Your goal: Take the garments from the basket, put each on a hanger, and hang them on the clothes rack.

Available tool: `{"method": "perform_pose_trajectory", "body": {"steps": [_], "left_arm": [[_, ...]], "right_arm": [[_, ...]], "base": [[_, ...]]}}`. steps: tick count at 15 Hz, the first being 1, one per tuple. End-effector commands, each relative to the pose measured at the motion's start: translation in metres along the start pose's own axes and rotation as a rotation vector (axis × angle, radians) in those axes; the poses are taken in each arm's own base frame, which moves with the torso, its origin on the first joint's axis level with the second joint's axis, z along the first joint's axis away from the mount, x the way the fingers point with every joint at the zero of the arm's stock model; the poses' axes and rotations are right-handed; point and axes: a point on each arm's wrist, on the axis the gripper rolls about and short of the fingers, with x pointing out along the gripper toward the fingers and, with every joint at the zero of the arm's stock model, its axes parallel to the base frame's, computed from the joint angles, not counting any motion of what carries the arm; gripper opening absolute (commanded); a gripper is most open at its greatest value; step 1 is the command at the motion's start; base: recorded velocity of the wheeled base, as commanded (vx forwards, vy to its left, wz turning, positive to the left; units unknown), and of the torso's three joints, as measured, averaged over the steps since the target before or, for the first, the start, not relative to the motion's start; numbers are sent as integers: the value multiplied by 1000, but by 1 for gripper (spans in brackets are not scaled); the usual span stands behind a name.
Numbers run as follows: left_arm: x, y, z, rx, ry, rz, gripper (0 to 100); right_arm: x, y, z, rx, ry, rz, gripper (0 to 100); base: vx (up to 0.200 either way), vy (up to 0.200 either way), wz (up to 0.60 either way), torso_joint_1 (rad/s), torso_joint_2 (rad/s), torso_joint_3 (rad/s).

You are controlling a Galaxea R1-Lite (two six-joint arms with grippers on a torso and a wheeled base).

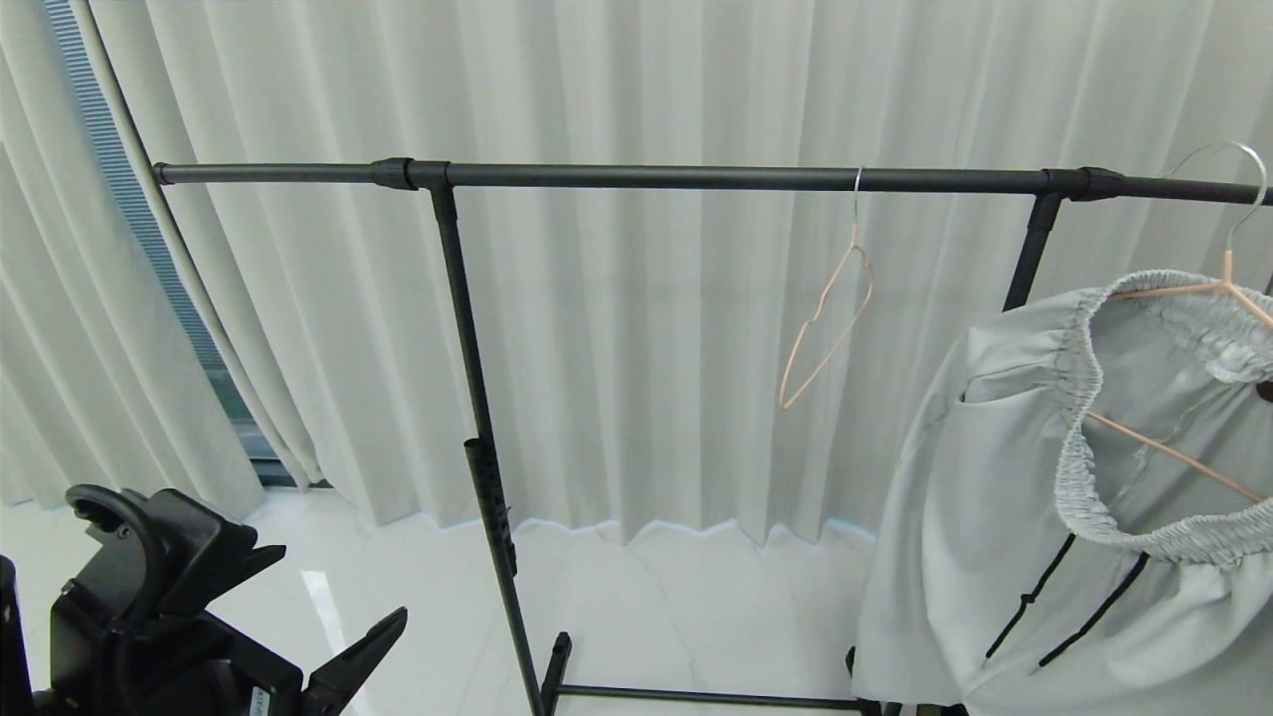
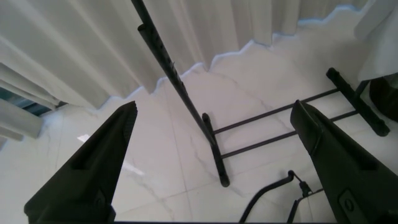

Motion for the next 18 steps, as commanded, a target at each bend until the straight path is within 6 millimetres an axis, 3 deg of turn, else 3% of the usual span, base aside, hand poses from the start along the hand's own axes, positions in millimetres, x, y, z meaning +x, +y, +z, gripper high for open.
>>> {"method": "perform_pose_trajectory", "body": {"steps": [1, 4, 7, 14, 18], "left_arm": [[0, 0, 0, 0, 2, 0, 100], [0, 0, 0, 0, 2, -2, 100], [0, 0, -1, 0, 3, -2, 100], [0, 0, 0, -5, -1, -1, 100], [0, 0, 0, -4, 0, -3, 100]], "right_arm": [[1, 0, 3, 18, -8, 12, 0], [2, 0, 5, 25, -14, 17, 0], [1, 0, 5, 24, -14, 22, 0], [12, 4, 9, 13, -25, 46, 0], [25, 3, 13, 14, -43, 42, 0]], "base": [[0, 0, 0, 0, 0, 0], [0, 0, 0, 0, 0, 0], [200, 0, 0, -4, 2, 5], [0, 0, 0, 0, 0, 0], [200, 0, 0, 0, 5, 6]]}}
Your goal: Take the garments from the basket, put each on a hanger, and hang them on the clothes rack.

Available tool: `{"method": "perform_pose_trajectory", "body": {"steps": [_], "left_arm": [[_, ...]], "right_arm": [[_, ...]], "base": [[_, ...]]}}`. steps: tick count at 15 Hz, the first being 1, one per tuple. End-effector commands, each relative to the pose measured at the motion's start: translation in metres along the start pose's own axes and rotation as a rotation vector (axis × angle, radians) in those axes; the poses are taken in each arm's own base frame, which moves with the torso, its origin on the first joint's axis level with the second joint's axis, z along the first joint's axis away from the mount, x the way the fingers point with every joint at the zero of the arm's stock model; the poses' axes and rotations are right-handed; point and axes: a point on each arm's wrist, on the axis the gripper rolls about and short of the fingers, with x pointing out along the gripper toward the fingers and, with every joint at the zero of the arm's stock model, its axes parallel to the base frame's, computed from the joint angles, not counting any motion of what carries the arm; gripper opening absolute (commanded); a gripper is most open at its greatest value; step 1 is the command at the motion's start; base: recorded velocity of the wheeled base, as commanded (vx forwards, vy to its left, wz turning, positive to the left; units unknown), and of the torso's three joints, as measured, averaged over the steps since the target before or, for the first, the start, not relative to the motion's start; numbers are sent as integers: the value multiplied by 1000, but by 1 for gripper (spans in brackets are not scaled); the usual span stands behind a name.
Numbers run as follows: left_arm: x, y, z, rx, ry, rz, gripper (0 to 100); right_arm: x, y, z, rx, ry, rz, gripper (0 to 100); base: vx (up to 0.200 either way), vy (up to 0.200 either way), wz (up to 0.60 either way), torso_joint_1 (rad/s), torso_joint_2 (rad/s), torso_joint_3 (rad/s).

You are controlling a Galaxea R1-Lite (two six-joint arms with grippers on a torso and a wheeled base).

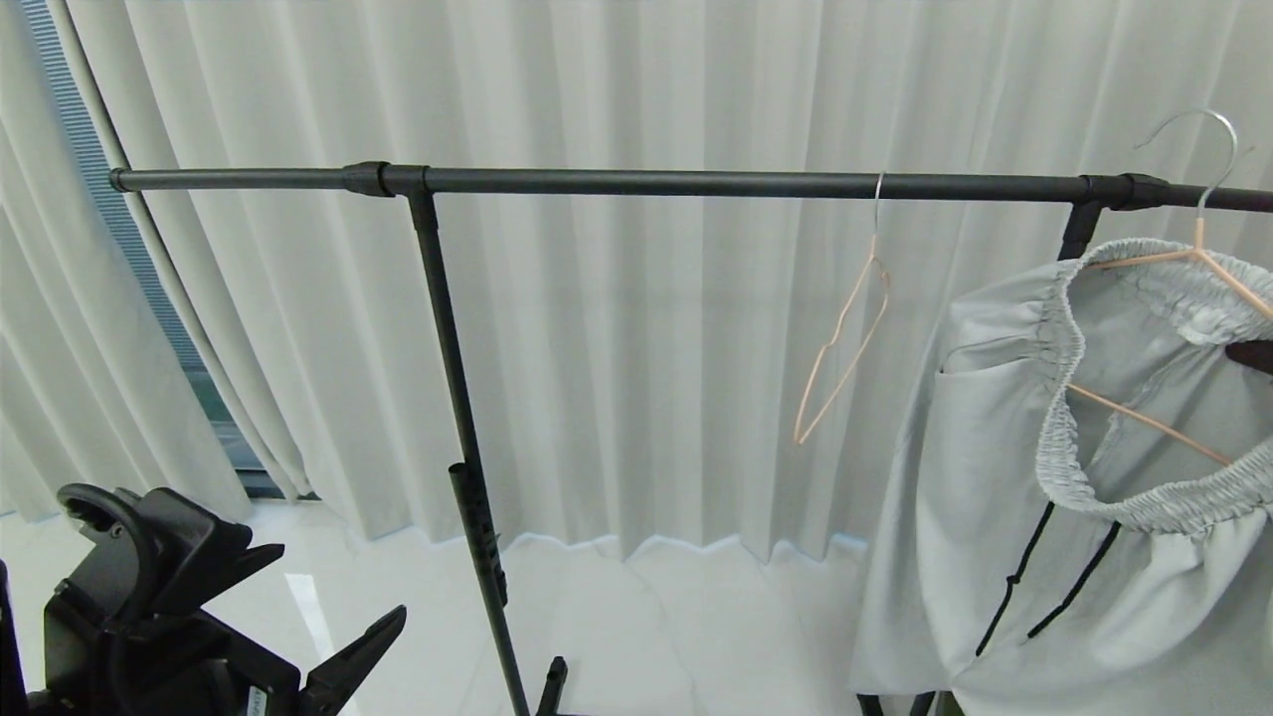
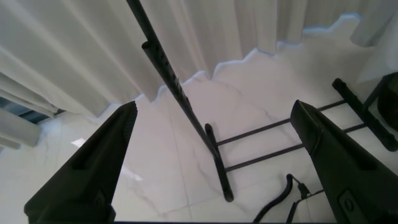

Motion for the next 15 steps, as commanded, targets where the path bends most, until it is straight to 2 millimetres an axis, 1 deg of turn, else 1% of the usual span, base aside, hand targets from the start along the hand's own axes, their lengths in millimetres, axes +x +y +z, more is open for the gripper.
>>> {"method": "perform_pose_trajectory", "body": {"steps": [1, 4, 8, 15], "left_arm": [[0, 0, 0, -1, 1, 1, 100], [0, 0, 0, 0, 1, -1, 100], [0, 0, 0, 1, -1, 0, 100], [-1, 0, -1, 4, -3, -2, 100]], "right_arm": [[9, 0, -1, 1, 20, 4, 0], [16, 0, 0, 10, 13, 9, 0], [30, 2, 2, 47, -8, 15, 0], [55, 0, 4, 50, -24, 11, 0]], "base": [[200, 0, 0, 12, 2, -2], [200, 0, 0, 5, 5, 5], [200, 0, 0, 2, 2, 5], [0, 0, 0, 0, 0, 0]]}}
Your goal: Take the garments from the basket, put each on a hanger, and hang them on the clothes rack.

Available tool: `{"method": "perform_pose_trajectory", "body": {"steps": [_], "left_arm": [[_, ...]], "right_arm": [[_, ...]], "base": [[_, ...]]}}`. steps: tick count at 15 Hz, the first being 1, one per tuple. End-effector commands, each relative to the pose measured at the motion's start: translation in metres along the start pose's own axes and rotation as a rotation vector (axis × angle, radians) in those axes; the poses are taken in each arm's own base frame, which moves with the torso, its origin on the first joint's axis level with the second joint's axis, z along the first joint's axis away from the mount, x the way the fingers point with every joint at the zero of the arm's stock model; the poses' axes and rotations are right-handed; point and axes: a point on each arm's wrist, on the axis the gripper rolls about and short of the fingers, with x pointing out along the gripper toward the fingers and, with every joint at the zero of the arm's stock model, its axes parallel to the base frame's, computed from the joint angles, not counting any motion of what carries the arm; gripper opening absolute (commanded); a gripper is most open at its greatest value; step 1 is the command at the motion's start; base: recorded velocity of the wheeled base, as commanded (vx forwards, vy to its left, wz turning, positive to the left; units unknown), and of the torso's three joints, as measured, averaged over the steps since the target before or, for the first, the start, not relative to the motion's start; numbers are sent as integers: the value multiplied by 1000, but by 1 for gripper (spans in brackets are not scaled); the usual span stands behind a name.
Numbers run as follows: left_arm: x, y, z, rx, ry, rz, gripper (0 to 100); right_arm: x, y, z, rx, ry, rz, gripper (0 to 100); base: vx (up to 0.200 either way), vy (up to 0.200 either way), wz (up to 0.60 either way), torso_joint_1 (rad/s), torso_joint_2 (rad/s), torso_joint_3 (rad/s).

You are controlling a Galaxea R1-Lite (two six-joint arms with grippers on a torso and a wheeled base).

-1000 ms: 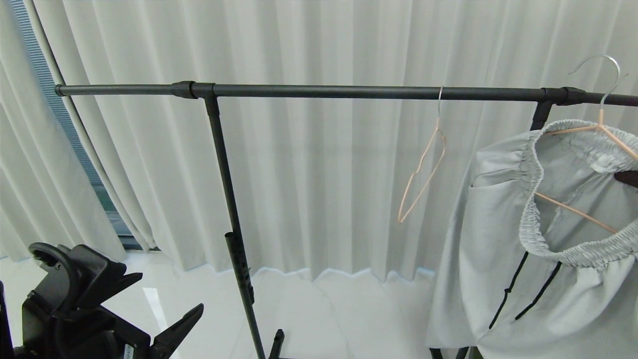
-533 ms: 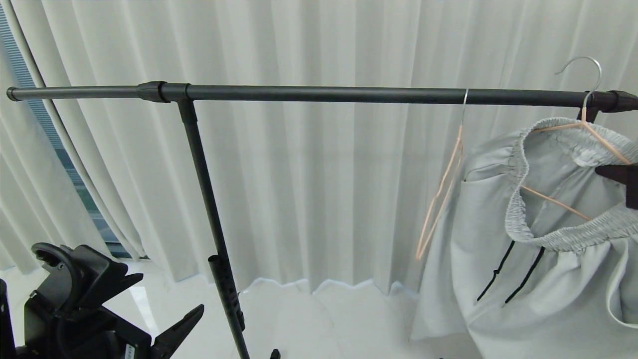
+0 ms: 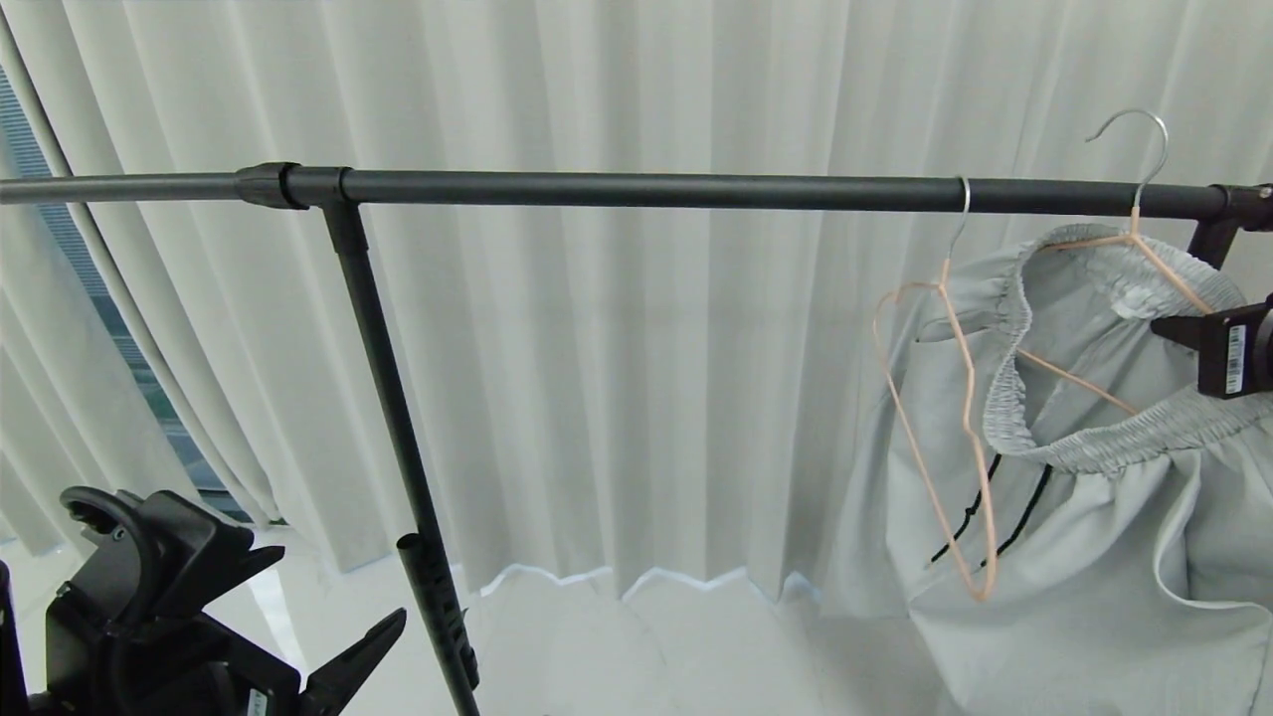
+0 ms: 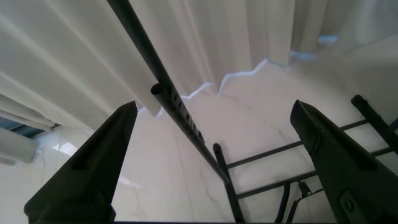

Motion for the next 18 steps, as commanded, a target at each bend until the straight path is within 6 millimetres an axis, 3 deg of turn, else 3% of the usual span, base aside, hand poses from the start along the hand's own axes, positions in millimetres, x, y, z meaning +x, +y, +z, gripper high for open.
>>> {"method": "perform_pose_trajectory", "body": {"steps": [1, 6, 12, 18], "left_arm": [[0, 0, 0, 0, -2, 1, 100], [0, 0, 0, 2, -1, -2, 100], [-1, 0, 0, 1, -4, 1, 100], [-1, 0, -1, 2, -3, -2, 100]], "right_arm": [[9, 0, -4, 1, 26, 4, 0], [8, 12, -3, -10, 18, 55, 0], [9, 46, 1, 14, 5, 193, 0], [15, 53, -3, 26, 20, 216, 0]], "base": [[0, 0, 0, 0, 0, 0], [0, 0, 0, 0, 0, 0], [0, 0, 0, 0, 0, 0], [0, 0, 0, 0, 0, 0]]}}
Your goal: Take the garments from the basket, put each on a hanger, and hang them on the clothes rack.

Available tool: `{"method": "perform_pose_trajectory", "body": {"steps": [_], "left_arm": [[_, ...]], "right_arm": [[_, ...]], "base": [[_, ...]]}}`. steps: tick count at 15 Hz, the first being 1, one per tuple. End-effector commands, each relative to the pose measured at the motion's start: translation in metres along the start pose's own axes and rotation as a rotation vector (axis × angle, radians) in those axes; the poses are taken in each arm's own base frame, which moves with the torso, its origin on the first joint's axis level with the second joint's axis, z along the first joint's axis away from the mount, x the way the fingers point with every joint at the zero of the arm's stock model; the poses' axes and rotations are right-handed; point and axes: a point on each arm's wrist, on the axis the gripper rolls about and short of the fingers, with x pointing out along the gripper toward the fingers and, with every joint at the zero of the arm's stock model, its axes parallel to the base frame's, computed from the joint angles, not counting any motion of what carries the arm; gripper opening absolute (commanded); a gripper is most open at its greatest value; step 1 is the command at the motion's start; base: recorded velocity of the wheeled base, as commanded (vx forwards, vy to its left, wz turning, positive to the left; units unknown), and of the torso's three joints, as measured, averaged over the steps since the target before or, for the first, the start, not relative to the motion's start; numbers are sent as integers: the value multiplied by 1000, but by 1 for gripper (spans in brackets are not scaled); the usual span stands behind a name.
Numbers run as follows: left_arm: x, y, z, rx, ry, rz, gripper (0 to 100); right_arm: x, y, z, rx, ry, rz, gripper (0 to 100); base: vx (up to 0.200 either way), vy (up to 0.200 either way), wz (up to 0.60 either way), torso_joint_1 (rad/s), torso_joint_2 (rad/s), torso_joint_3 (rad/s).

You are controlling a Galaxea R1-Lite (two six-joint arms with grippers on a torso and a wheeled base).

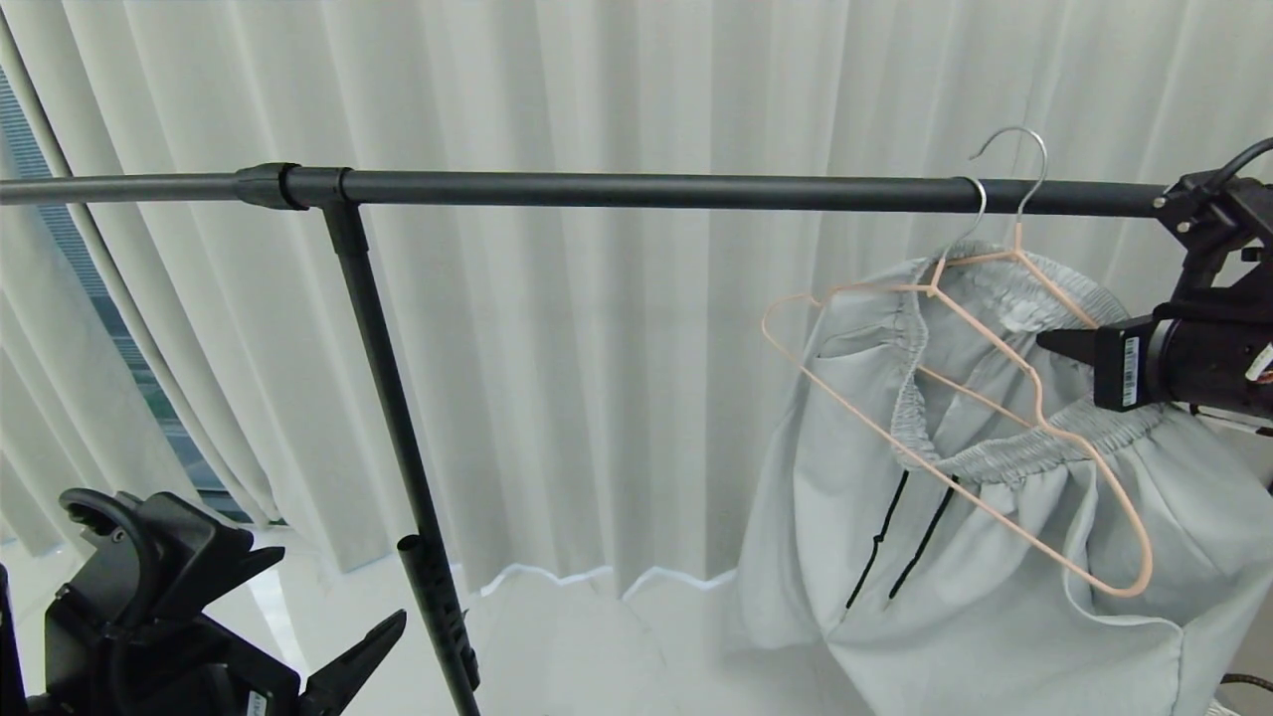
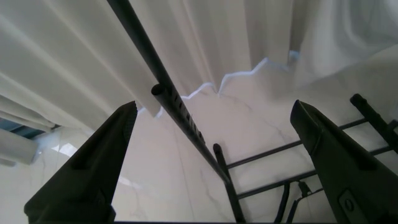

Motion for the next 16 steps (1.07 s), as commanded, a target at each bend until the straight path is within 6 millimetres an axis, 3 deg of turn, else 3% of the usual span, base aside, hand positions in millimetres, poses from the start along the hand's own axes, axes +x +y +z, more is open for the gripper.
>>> {"method": "perform_pose_trajectory", "body": {"steps": [1, 7, 8, 11, 16], "left_arm": [[0, 0, 0, 0, 0, 1, 100], [0, 0, 0, 0, 0, -1, 100], [0, 0, 0, 0, 0, 1, 100], [0, 0, 0, 0, 0, 1, 100], [1, 0, 0, 0, 3, 0, 100]], "right_arm": [[1, 1, -2, -1, 11, 6, 0], [5, 5, -8, -5, 38, 18, 0], [5, 5, -8, -5, 38, 12, 100], [-3, 5, -5, 27, 17, 7, 100], [-48, 4, -6, 46, 8, -2, 100]], "base": [[0, 0, 0, 0, 0, 0], [0, 0, 0, 0, 0, 0], [0, 0, 0, 0, 0, 0], [0, 0, 0, 0, 0, 0], [0, 0, 0, 0, 0, 0]]}}
